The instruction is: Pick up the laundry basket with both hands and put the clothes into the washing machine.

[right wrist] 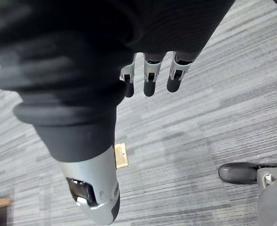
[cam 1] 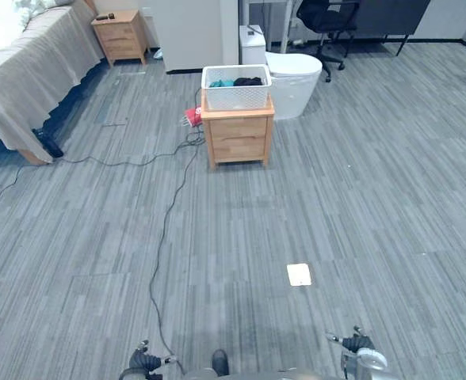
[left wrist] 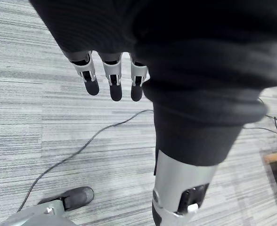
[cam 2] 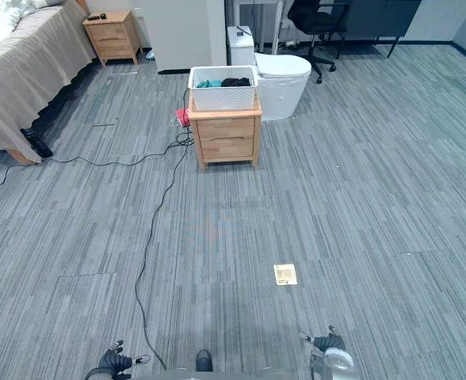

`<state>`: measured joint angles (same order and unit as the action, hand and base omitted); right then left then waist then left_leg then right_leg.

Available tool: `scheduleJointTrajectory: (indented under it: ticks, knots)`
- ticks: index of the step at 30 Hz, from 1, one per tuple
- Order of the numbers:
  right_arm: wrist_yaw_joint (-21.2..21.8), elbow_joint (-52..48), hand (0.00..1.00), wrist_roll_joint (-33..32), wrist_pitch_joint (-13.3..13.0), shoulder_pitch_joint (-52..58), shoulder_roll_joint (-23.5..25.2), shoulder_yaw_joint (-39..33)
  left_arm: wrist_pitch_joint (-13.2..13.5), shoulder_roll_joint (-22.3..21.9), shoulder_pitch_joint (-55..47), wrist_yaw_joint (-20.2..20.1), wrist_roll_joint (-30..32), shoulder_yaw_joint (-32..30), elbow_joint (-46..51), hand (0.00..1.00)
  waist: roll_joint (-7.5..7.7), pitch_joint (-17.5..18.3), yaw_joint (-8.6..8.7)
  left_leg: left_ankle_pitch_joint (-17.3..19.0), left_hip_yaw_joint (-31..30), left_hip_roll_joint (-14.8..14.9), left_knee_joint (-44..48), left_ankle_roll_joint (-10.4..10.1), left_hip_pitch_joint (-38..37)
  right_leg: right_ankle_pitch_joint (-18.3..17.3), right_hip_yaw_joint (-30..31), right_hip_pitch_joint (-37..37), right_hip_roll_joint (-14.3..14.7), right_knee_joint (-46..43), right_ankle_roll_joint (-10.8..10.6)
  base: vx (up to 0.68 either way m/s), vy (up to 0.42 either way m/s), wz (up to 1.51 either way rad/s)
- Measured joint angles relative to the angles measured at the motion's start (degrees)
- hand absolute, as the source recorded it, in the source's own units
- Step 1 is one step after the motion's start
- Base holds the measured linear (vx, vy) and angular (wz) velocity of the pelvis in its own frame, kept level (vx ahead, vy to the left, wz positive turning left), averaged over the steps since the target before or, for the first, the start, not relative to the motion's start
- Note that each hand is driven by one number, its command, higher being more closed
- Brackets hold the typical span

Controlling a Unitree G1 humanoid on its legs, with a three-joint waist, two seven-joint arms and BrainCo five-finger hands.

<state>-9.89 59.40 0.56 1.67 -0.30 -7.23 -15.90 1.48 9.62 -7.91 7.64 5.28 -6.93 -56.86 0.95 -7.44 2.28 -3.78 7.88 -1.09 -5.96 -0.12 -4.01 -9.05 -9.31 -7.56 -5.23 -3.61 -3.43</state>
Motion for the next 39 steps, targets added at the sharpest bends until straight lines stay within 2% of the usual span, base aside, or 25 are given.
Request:
scheduleJointTrajectory:
  ticks: [17, 20, 23, 26, 27, 28, 29, 30, 31, 32, 34, 35, 36, 37, 38, 39]
  knots:
    - [-0.17, -0.20, 0.00, -0.51, 0.03, -0.84, 0.03, -1.64, 0.06, 0.00, 0.42, 0.00, -0.94, 0.29, 0.10, 0.00, -0.01, -0.19, -0.03, -0.23, -1.19, 0.13, 0.03, 0.23, 0.31, 0.08, -1.50, -0.69, 0.23, -0.37, 0.10, 0.02, -0.007, 0.05]
    - [-0.20, -0.22, 0.00, -0.70, 0.03, -1.65, 0.07, -1.64, 0.06, 0.01, 0.47, 0.02, -1.27, 0.21, 0.77, 0.00, -0.05, -0.42, -0.10, -0.09, -0.89, 0.04, 0.12, 0.24, 1.82, 0.08, -1.42, 0.91, 0.09, -0.44, 0.09, -0.06, 0.012, -0.05]
    - [-0.96, -0.73, 0.00, -0.93, 0.03, -2.76, 0.82, -2.40, 0.07, 0.03, 0.77, 0.16, -2.55, -0.11, 2.78, 0.00, 0.66, -1.36, -0.99, 0.92, 0.25, -0.33, 1.74, 1.07, 5.27, -0.12, -1.08, 4.33, -0.63, -0.84, -0.22, -0.08, 0.040, -0.14]
    - [-1.93, -2.77, 0.00, -1.07, 0.09, -1.99, 1.97, -2.69, 0.06, 0.06, 0.59, 0.20, -3.59, -0.09, 5.13, 0.00, 2.57, -2.56, -1.73, 8.47, 1.79, -1.75, 14.23, 2.71, 11.35, -5.59, -1.35, 8.51, -3.98, -8.61, -3.69, -0.03, 0.094, 0.17]
    - [-2.35, -3.17, 0.00, -1.09, 0.09, -1.47, 2.15, -2.40, 0.07, 0.03, 0.36, 0.22, -3.63, 0.23, 6.06, 0.00, 2.79, -2.60, -1.78, 12.53, 2.25, -1.23, 20.27, 3.59, 13.40, -7.98, -1.90, 9.09, -5.36, -12.76, -6.82, 0.07, 0.121, 0.13]
    - [-2.41, -3.90, 0.00, -1.21, 0.09, -0.85, 2.12, -1.84, 0.02, 0.09, 0.08, 0.42, -3.68, 0.30, 6.41, 0.00, 2.72, -2.79, -2.30, 16.18, 2.25, -1.16, 24.30, 4.06, 14.47, -7.86, -0.83, 12.07, -6.01, -21.73, -6.69, 0.11, 0.144, -0.03]
    - [-2.39, -4.67, 0.00, -1.25, 0.01, -0.80, 2.18, -0.86, 0.00, 0.13, 0.11, 0.66, -3.72, 0.45, 6.42, 0.00, 2.35, -3.03, -3.02, 16.96, 2.20, -0.98, 25.01, 4.61, 14.66, -6.15, -0.17, 15.43, -6.39, -28.49, -4.99, 0.21, 0.224, -0.15]
    - [-2.32, -5.33, 0.00, -1.29, -0.08, -0.94, 2.66, 0.65, 0.00, 0.48, 0.48, 1.23, -3.97, 0.66, 6.61, 0.00, 1.58, -3.48, -3.07, 17.84, 1.61, -0.48, 25.38, 5.44, 13.32, -2.62, 0.34, 21.71, -6.66, -39.32, -4.69, 0.21, 0.223, 0.08]
    - [-2.30, -5.38, 0.00, -1.57, 0.03, -0.80, 3.03, 1.07, 0.00, 0.96, 1.09, 1.35, -4.62, 0.78, 7.01, 0.00, 1.11, -3.94, -3.05, 18.90, 0.51, 0.08, 25.43, 5.65, 11.92, -5.45, -0.19, 24.11, -5.58, -41.88, -4.41, 0.23, 0.211, 0.20]
    - [-2.30, -5.38, 0.00, -1.70, 0.03, -0.66, 3.02, 1.39, 0.01, 1.17, 1.30, 1.39, -4.68, 0.81, 7.03, 0.00, 0.52, -4.27, -3.14, 19.11, 0.11, 0.10, 24.89, 5.71, 11.05, -6.29, -0.65, 25.18, -5.05, -41.40, -3.93, 0.31, 0.142, 0.23]
    - [-2.33, -5.43, 0.00, -2.06, 0.00, -0.65, 2.43, 2.51, 0.04, 1.58, 2.00, 1.54, -4.75, 0.89, 7.01, 0.00, 0.67, -4.51, -2.99, 19.12, -0.39, 0.05, 21.97, 5.52, 7.40, -7.11, -2.54, 27.83, -2.94, -35.39, -3.55, 0.37, 0.129, 0.12]
    - [-2.37, -5.73, 0.00, -2.10, -0.01, -0.62, 2.01, 2.72, 0.06, 1.82, 2.82, 1.88, -4.86, 1.22, 6.96, 0.00, 0.72, -4.69, -2.87, 18.71, -0.96, -0.03, 19.58, 5.51, 5.08, -5.89, -3.57, 29.33, -1.18, -27.84, -3.13, 0.42, 0.084, 0.26]
    - [-2.40, -5.88, 0.00, -2.10, -0.01, -0.62, 1.76, 2.69, 0.10, 1.88, 3.94, 2.47, -4.92, 1.35, 6.89, 0.00, 1.24, -5.21, -2.09, 18.09, -2.17, -0.67, 16.16, 4.85, 1.80, -1.12, -4.60, 30.05, 0.48, -17.70, -2.69, 0.46, 0.075, 0.42]
    - [-2.41, -5.95, 0.00, -2.11, 0.00, -0.50, 1.66, 2.64, 0.12, 1.90, 4.47, 2.51, -4.96, 1.44, 6.87, 0.00, 1.76, -5.56, -1.34, 17.74, -2.97, -1.19, 14.39, 4.39, 0.12, 1.50, -4.78, 30.28, 0.78, -13.11, -2.55, 0.54, 0.041, 0.74]
    - [-2.46, -6.41, 0.00, -2.09, 0.06, -0.14, 1.60, 2.32, 0.26, 2.16, 4.86, 2.50, -5.07, 1.82, 6.89, 0.00, 3.01, -5.79, -0.03, 17.55, -4.91, -2.66, 11.60, 3.98, -2.75, 5.99, -4.70, 32.07, 0.95, -7.71, -2.84, 0.57, -0.004, 0.86]
    - [-2.52, -6.86, 0.00, -2.07, 0.15, 0.21, 1.52, 2.23, 0.29, 2.12, 5.33, 2.38, -5.18, 2.50, 6.88, 0.00, 3.89, -5.87, 0.57, 18.25, -6.37, -3.64, 9.73, 2.81, -5.57, 8.51, -4.51, 33.63, 1.06, -6.07, -0.96, 0.58, -0.031, 0.81]
